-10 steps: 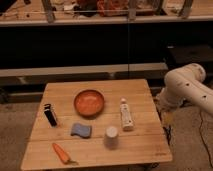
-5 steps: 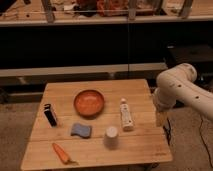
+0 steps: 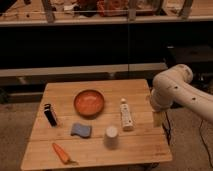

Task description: Place the ceramic cup over the eraser

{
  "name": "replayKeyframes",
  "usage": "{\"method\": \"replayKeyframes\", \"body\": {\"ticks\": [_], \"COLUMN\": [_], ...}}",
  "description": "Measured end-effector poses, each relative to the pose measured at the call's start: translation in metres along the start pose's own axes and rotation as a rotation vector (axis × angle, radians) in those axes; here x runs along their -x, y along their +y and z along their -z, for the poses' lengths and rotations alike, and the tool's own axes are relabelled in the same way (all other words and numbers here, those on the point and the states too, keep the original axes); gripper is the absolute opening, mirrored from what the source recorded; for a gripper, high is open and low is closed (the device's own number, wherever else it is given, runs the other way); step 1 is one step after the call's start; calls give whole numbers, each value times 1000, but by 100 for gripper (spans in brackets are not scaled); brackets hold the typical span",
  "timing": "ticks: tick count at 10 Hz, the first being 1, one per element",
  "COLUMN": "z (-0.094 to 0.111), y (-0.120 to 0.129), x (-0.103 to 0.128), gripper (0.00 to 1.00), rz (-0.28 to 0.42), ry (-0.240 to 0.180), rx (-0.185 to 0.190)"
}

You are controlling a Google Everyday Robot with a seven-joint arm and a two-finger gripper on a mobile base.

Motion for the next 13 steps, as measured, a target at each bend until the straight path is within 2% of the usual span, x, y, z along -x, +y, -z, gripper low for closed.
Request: {"method": "replayKeyframes", "body": {"ticks": [2, 4, 7, 11, 13], "z": [0, 0, -3, -7, -11], "y": [-2, 1, -1, -2, -4], "x": [10, 9, 43, 52, 72], "gripper": [80, 80, 80, 80, 80], "rz": [13, 42, 70, 83, 89], "ry": [-3, -14, -57, -96, -130], "rx": [-5, -13, -15, -19, -16]}}
